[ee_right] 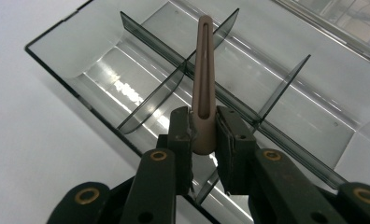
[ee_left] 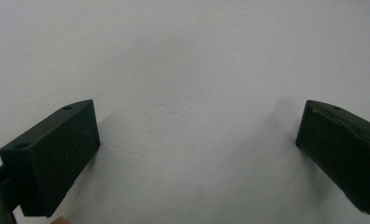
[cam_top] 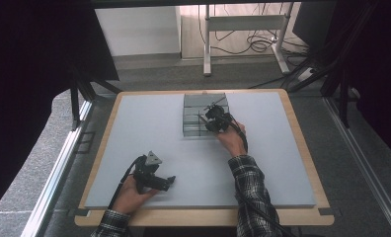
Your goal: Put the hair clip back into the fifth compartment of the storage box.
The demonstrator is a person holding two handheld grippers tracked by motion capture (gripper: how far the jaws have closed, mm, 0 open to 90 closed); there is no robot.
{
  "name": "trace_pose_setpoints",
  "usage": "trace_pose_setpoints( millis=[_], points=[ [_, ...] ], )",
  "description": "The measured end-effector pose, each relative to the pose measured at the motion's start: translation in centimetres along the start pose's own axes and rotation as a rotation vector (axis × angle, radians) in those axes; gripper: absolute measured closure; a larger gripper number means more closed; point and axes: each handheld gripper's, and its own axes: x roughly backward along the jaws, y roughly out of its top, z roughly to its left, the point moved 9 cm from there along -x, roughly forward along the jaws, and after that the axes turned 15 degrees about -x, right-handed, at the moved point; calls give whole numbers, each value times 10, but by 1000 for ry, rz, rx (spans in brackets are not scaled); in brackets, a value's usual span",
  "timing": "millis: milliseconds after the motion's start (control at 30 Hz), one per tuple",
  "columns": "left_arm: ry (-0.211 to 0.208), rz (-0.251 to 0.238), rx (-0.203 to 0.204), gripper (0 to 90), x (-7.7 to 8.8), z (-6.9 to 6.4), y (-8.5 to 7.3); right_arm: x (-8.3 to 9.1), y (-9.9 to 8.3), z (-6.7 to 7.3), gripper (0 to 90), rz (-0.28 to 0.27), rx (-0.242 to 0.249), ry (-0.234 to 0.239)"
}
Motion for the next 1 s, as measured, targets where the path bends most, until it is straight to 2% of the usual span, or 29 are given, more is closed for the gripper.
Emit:
trace_pose_setpoints(
  millis=[300, 400, 733, 1000],
  points=[
    [-2, 0, 1, 0, 0, 0, 0, -8, -2, -2, 744, 15, -10, -6],
    [-2, 0, 1, 0, 0, 0, 0, -8, -1, -2, 706, 10, -13, -9],
    [0, 1, -2, 0, 0, 0, 0, 4, 5, -2, 682, -20, -19, -8],
    [0, 0, -1, 0, 0, 0, 0, 15, 9, 2, 653, -33, -26, 11]
  ],
)
